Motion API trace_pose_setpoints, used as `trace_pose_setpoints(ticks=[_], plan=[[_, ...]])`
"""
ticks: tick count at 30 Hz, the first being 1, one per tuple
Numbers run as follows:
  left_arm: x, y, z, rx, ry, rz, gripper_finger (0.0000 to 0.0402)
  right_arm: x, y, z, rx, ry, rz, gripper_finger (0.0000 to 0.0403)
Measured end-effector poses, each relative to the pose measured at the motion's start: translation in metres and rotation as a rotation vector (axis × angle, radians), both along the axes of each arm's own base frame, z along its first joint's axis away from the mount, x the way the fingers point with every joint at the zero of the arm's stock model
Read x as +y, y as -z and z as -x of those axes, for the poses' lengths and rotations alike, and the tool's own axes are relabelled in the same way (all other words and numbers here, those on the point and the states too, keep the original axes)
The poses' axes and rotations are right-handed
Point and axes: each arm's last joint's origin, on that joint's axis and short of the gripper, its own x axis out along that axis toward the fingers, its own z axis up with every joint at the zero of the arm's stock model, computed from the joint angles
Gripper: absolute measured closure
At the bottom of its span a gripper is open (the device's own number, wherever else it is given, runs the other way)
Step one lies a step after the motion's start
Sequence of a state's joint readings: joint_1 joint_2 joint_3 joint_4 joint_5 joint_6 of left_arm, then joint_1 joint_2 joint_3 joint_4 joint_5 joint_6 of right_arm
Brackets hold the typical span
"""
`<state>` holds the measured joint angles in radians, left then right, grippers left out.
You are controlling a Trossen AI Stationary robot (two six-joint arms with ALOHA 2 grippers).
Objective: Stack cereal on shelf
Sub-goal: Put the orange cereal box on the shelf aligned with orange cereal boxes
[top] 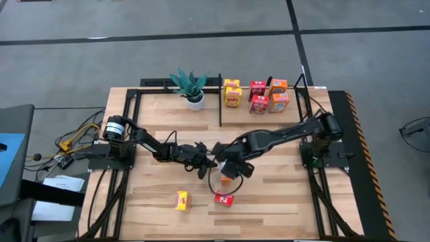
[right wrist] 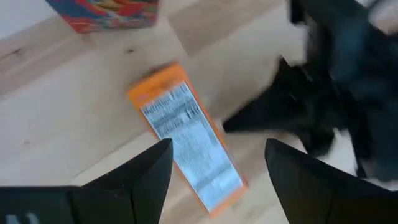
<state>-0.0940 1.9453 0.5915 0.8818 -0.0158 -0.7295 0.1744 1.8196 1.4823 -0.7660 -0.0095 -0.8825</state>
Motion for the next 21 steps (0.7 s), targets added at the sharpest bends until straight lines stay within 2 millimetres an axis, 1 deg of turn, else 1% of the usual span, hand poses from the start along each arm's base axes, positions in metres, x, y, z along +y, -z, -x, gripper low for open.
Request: trace_pose_setpoints(ticks=[3, 7, 10, 12, 18, 21], plan=[[0.0, 0.001, 0.0, 0.007, 0.011, -0.012, 0.0401, 0.009, 0.011, -0.006, 0.033, -0.077, 0.025, 0.0121], [-0.001, 0.002, 0.001, 0.024, 0.031, -0.031, 0.0401, 0.016, 0.025, -0.009, 0.069, -0.155, 0.053, 0.0121], [-0.001, 0.002, 0.001, 0.027, 0.04, -0.04, 0.0401, 0.02, 0.027, -0.008, 0.076, -0.199, 0.064, 0.0121], [-0.001, 0.002, 0.001, 0.028, 0.045, -0.045, 0.0401, 0.023, 0.031, -0.014, 0.044, -0.214, 0.062, 0.0121], [-0.001, 0.003, 0.002, 0.036, 0.05, -0.052, 0.0401, 0.023, 0.039, -0.016, 0.079, -0.218, 0.059, 0.0121], [-0.001, 0.003, 0.002, 0.037, 0.057, -0.056, 0.0401, 0.025, 0.04, -0.015, 0.077, -0.223, 0.061, 0.0121]])
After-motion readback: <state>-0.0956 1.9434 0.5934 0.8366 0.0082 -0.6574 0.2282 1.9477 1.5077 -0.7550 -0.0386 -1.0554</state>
